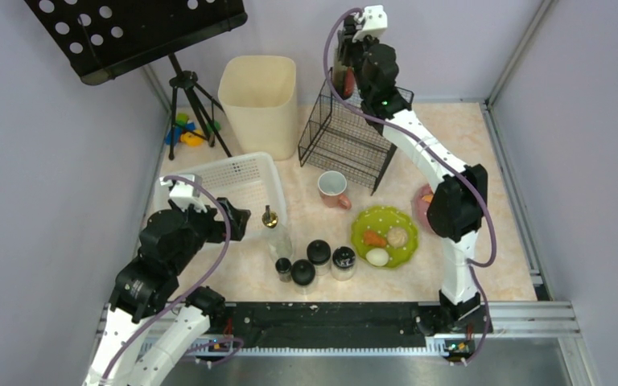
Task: Clear the kitchen counter
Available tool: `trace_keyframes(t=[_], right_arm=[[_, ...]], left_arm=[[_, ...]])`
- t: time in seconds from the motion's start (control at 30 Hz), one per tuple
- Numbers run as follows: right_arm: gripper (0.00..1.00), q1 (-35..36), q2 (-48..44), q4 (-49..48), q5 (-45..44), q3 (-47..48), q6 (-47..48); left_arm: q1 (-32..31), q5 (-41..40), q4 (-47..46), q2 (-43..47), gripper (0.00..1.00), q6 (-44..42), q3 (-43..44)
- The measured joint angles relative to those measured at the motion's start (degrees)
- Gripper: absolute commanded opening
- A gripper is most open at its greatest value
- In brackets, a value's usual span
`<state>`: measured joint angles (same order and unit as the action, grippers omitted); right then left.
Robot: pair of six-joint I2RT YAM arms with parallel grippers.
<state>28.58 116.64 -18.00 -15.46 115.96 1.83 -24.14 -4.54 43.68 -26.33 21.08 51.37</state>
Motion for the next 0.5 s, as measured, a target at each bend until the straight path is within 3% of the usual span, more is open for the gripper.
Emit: trace_keyframes(t=[0.5], right_arm=[[0.00,-1.33,7.08,-2.19,-1.05,4.20,0.76]], left_arm=[[0.00,0.68,-0.39,-0.07,0.98,-0.28,-1.66]])
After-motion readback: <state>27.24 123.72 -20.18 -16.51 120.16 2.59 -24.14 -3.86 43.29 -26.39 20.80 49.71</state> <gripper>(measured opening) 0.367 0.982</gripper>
